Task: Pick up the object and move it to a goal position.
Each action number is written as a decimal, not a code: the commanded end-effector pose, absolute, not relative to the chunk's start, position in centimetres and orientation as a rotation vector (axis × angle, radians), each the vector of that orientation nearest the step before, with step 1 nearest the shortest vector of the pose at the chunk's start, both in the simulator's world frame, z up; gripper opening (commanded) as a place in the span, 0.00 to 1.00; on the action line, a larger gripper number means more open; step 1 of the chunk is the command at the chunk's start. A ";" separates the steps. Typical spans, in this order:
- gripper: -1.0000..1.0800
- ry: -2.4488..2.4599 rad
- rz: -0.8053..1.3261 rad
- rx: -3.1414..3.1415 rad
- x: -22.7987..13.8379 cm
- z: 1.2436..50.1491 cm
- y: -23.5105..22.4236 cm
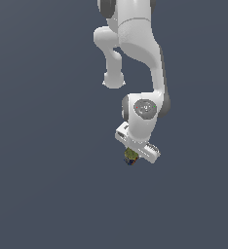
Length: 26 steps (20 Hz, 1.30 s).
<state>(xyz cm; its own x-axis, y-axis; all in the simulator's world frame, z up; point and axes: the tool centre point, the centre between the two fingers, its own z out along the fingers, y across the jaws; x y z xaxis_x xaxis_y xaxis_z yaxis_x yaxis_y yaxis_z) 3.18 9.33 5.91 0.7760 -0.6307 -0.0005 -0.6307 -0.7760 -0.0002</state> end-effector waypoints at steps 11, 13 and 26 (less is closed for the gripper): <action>0.00 1.000 -0.020 -2.964 3.9 6.8 9.5; 0.00 0.967 -0.033 -2.966 4.3 7.4 9.6; 0.00 0.575 -0.184 -2.958 8.8 15.0 11.5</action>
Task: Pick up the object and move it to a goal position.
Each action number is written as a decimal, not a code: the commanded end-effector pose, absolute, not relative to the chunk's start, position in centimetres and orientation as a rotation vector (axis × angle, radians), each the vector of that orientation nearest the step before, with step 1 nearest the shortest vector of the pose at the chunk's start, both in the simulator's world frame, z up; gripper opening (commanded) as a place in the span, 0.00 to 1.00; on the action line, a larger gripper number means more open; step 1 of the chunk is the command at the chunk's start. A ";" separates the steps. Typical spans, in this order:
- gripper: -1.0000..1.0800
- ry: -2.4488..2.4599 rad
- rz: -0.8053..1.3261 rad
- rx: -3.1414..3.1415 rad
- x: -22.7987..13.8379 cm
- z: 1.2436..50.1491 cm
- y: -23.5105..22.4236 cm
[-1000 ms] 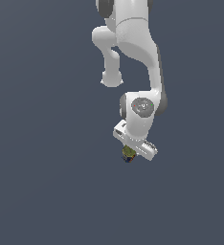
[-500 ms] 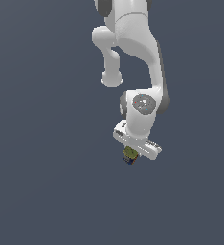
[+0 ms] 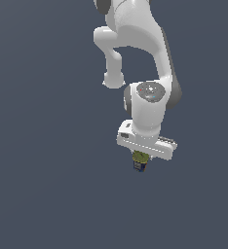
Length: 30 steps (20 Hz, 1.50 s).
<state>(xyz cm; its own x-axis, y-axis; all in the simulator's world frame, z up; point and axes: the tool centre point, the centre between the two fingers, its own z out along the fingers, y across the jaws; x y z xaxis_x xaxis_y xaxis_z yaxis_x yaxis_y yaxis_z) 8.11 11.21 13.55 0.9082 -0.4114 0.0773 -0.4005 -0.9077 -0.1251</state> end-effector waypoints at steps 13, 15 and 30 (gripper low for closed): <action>0.00 0.114 -0.347 -2.873 12.1 25.0 14.6; 0.00 0.047 -0.369 -2.854 12.4 26.5 15.0; 0.00 -0.340 -0.485 -2.705 12.7 35.9 17.6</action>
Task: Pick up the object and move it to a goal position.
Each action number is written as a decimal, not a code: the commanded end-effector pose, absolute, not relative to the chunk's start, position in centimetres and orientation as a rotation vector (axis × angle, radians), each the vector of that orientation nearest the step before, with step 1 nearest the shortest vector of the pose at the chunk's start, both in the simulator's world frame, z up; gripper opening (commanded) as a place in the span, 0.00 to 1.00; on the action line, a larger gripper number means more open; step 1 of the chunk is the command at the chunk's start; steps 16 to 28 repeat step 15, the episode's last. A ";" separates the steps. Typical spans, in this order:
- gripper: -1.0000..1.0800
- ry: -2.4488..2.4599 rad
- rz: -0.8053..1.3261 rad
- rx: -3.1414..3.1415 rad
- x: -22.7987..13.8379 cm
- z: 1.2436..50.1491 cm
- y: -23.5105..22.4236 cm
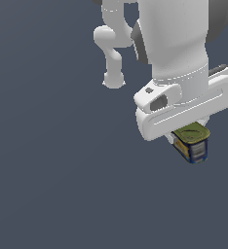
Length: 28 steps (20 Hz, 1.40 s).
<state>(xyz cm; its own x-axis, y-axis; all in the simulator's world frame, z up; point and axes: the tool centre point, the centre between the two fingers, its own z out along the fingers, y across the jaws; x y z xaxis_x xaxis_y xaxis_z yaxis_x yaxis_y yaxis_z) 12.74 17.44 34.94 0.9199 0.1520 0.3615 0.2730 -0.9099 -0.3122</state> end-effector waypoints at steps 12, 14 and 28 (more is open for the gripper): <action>0.00 -0.397 -0.499 -2.677 12.6 37.4 17.9; 0.00 -0.391 -0.497 -2.680 12.6 37.2 17.9; 0.00 -0.390 -0.497 -2.680 12.6 37.2 17.9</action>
